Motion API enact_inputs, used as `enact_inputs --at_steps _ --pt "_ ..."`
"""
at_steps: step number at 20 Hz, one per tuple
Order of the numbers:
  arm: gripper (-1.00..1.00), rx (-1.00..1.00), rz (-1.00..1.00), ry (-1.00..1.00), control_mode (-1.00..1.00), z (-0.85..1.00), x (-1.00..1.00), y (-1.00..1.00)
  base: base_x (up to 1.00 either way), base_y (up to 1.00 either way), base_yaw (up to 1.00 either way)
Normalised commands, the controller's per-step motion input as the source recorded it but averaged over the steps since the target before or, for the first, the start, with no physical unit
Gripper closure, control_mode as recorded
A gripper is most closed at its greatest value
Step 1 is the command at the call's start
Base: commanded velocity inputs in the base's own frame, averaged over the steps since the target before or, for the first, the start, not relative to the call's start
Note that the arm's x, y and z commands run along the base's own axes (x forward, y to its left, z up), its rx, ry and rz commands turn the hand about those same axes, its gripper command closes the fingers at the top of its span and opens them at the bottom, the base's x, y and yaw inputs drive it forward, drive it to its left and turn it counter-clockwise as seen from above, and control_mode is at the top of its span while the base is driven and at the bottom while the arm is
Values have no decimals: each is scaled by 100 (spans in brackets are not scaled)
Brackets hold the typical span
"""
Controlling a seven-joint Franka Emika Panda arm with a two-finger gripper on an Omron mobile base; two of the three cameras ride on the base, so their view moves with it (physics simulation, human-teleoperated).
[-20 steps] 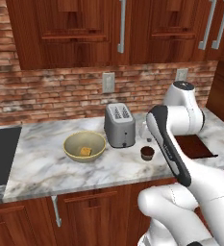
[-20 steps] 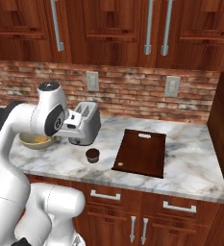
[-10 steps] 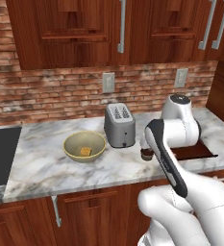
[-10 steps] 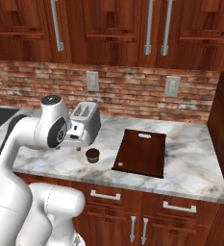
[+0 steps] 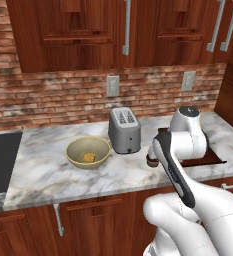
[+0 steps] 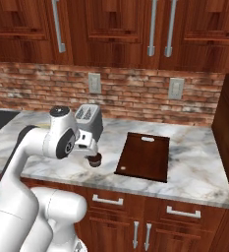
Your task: Place the bowl with cake and the cupcake onto the tray.
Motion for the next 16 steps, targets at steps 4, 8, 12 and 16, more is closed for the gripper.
enact_inputs --at_steps 4,8,12,16 --pt "-100 0 0 0 -100 -16 29 -10 0 0 0" --pt "-100 0 0 0 -100 -17 27 -3 0 0 0" --pt "-100 0 0 0 -100 -24 23 0 0 0 0" --pt "-100 0 0 0 -100 -30 18 0 0 0 0"
